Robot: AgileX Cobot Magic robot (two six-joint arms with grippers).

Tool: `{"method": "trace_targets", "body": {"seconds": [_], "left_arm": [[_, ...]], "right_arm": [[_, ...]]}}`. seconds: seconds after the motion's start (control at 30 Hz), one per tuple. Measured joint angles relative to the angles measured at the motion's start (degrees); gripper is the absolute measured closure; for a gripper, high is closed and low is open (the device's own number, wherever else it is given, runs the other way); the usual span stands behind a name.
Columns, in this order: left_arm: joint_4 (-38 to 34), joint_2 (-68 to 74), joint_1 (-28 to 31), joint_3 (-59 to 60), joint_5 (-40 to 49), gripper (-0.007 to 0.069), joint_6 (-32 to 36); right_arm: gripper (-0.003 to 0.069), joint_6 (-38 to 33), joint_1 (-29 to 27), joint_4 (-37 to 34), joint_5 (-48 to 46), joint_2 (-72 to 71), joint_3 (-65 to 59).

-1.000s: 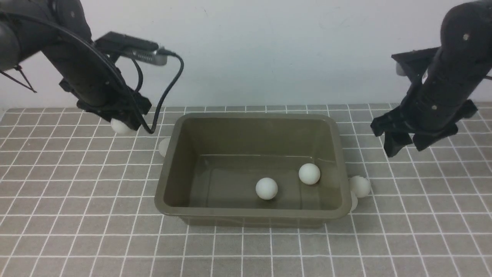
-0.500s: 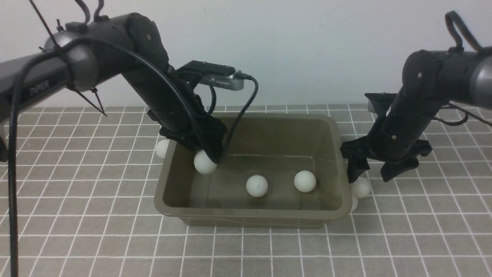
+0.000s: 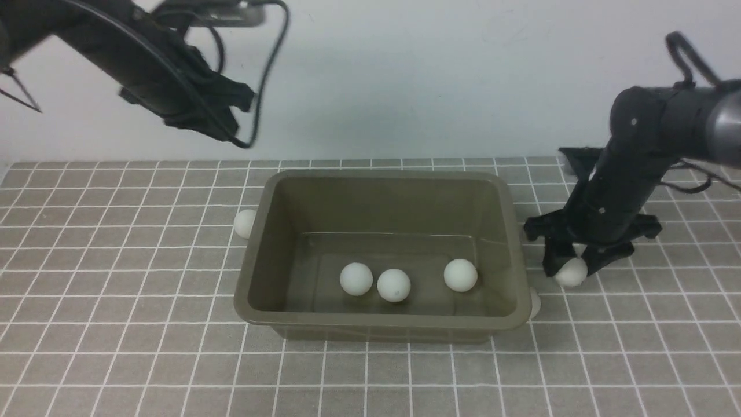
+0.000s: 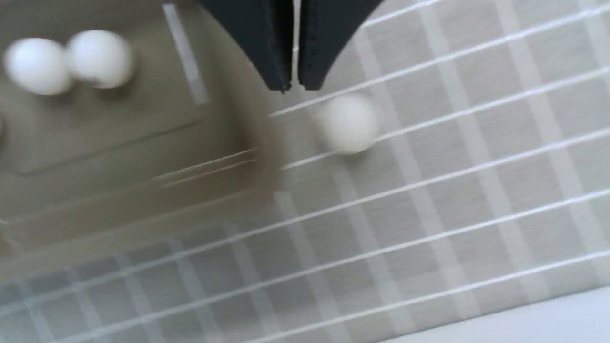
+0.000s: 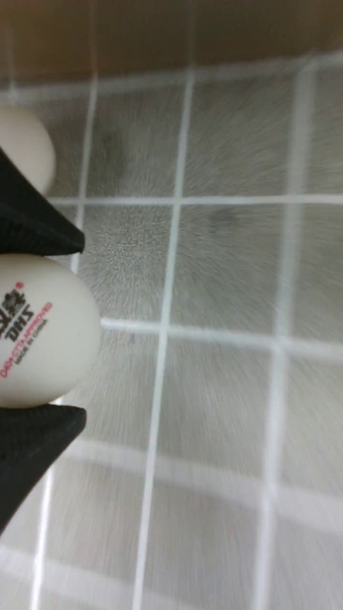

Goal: Put the table tennis balls into the box on the grey coffee tablecloth.
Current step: 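Reach for and grasp a ping pong ball on the table, then release the ping pong ball into the bin and lift the gripper away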

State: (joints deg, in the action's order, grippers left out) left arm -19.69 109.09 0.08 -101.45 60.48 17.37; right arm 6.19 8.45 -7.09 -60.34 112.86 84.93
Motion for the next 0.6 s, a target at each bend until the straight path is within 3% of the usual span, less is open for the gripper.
{"method": "trace_targets", "body": {"seconds": [0.07, 0.2, 0.37, 0.47, 0.6], "left_arm": [[0.6, 1.1, 3.6, 0.0, 1.4, 0.0629, 0.0], [0.7, 3.2, 5.2, 0.0, 2.2, 0.0624, 0.1], [0.0, 8.3, 3.6, 0.0, 0.5, 0.0520, 2.9], [-0.8, 11.5, 0.7, 0.0, -2.5, 0.0364, 6.3], [-1.0, 14.6, -2.5, 0.0, -6.7, 0.0163, 7.2]], "right_arm": [[0.0298, 0.3, -0.3, -1.4, 0.3, -4.8, 0.0], [0.0298, -0.4, 1.0, -4.3, 2.2, -9.2, 0.1], [0.0296, -4.4, 8.0, -7.1, 7.6, -9.6, 0.2], [0.0225, -5.4, 11.7, -7.4, 10.2, -7.5, 0.2], [0.0060, -5.7, 12.9, -7.5, 10.3, -6.7, 0.2]]}}
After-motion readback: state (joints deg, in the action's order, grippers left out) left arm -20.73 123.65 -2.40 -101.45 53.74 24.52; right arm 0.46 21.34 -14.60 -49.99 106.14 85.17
